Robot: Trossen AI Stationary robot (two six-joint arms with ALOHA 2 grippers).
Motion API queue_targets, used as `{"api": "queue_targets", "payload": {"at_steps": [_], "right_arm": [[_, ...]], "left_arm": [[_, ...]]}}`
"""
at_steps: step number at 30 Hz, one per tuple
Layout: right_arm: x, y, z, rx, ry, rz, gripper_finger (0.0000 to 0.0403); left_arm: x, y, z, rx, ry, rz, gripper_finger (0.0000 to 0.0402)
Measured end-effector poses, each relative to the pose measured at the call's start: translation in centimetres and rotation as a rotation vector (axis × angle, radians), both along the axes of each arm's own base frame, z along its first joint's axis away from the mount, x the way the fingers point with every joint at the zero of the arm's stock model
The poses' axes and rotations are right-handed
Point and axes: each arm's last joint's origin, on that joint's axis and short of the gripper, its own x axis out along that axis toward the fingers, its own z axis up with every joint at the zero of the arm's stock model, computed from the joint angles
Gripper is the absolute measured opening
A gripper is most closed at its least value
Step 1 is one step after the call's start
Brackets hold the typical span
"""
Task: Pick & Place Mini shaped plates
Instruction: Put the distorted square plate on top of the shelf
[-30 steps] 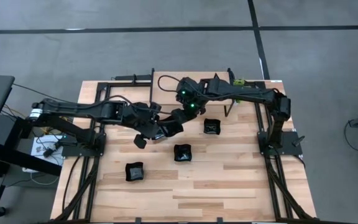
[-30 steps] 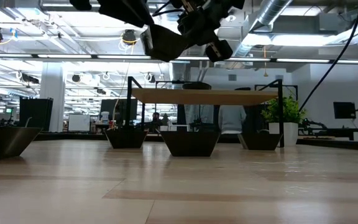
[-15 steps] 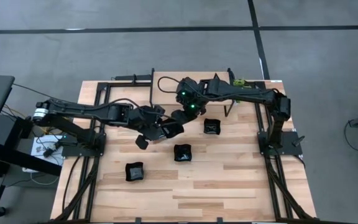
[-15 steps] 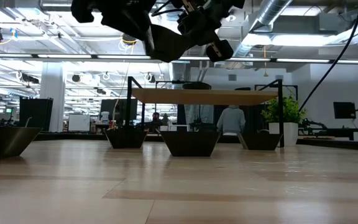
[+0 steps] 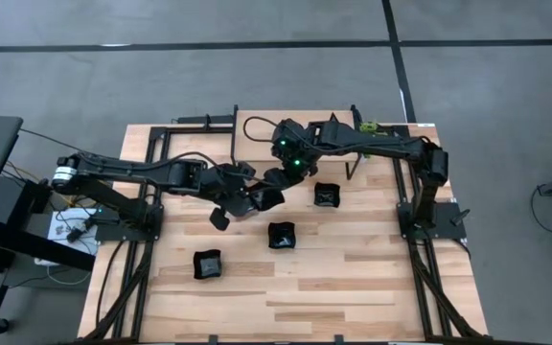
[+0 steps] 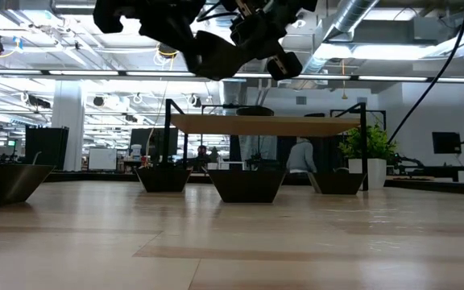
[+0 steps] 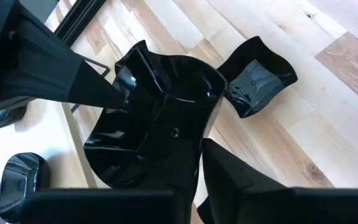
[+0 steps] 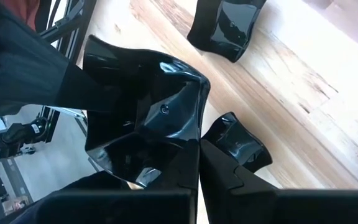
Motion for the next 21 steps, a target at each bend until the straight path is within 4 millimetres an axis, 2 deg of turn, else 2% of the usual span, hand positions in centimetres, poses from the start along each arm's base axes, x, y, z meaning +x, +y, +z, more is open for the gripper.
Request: {"api": "queue_targets", "payload": {"at_steps": [5, 12, 15, 21], "right_arm": [[0.0, 0.0, 0.0, -0.001, -0.003, 0.0, 0.0], [0.1, -0.1, 0.1, -0.019, -0.025, 0.019, 0.0003], [0.0, -0.7, 0.1, -0.022, -0.039, 0.026, 0.002], [-0.3, -1.5, 0.3, 0.088, -0.071, 0.066, 0.0068]], "left_arm": [[0.0, 0.0, 0.0, -0.003, 0.001, -0.004, 0.0008], [0.0, 0.0, 0.0, -0.002, 0.001, -0.002, 0.001], [0.0, 0.0, 0.0, -0.001, -0.003, -0.001, 0.0008], [0.0, -0.2, 0.0, 0.006, 0.002, -0.001, 0.001]]}}
